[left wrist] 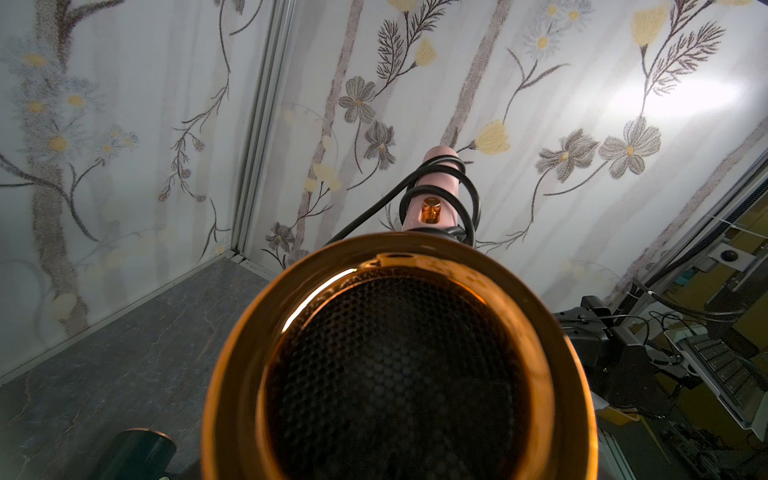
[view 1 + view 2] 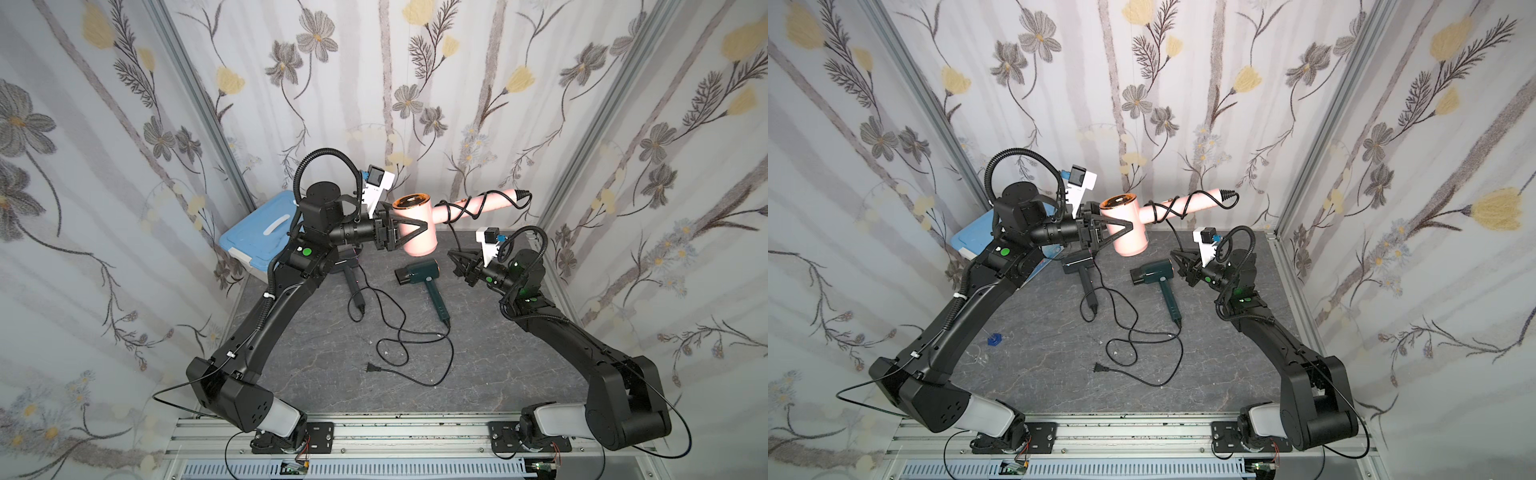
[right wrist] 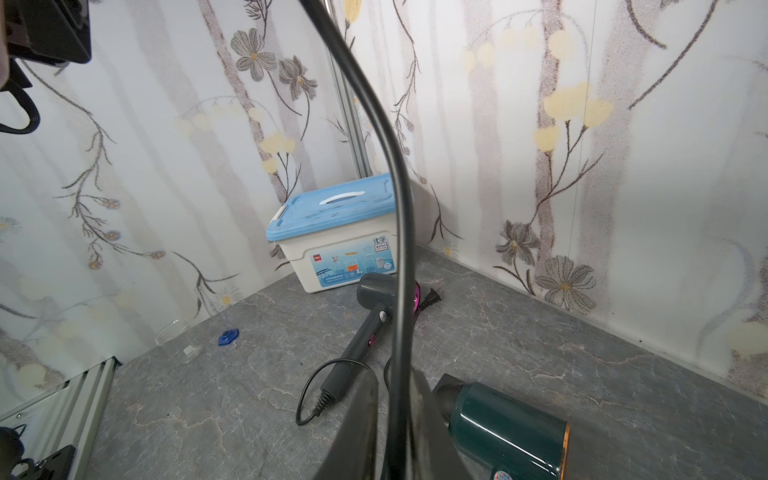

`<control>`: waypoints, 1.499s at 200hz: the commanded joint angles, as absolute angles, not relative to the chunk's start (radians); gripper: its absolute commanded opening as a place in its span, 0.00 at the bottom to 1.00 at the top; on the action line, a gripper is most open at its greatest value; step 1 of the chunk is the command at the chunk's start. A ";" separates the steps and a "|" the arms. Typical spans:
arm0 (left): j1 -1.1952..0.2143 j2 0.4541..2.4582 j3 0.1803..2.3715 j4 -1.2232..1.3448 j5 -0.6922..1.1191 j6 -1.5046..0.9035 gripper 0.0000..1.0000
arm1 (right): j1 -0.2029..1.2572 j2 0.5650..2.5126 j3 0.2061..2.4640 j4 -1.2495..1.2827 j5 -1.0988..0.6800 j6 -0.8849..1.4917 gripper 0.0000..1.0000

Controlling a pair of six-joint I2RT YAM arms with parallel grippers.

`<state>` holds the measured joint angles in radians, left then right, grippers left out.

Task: Wrap the cord around the hair dryer
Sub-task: Wrap the power cord around the hair dryer.

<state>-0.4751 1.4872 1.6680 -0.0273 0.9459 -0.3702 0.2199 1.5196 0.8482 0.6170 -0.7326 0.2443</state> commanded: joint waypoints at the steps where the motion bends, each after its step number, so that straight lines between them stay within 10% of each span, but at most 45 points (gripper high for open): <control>1: -0.476 1.477 1.667 0.072 0.951 -0.376 0.00 | 0.225 1.531 0.864 0.613 -0.762 0.238 0.19; 161: -0.474 1.468 1.657 0.082 0.957 -0.379 0.00 | 0.229 1.480 0.828 0.585 -0.656 0.222 0.48; 300: -0.473 1.468 1.652 0.060 0.899 -0.359 0.00 | 0.227 1.442 0.794 0.542 -0.638 0.203 0.00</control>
<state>-0.4732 1.4773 1.6531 0.0040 0.9443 -0.3851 0.2226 1.4612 0.8055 0.5423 -0.6540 0.2108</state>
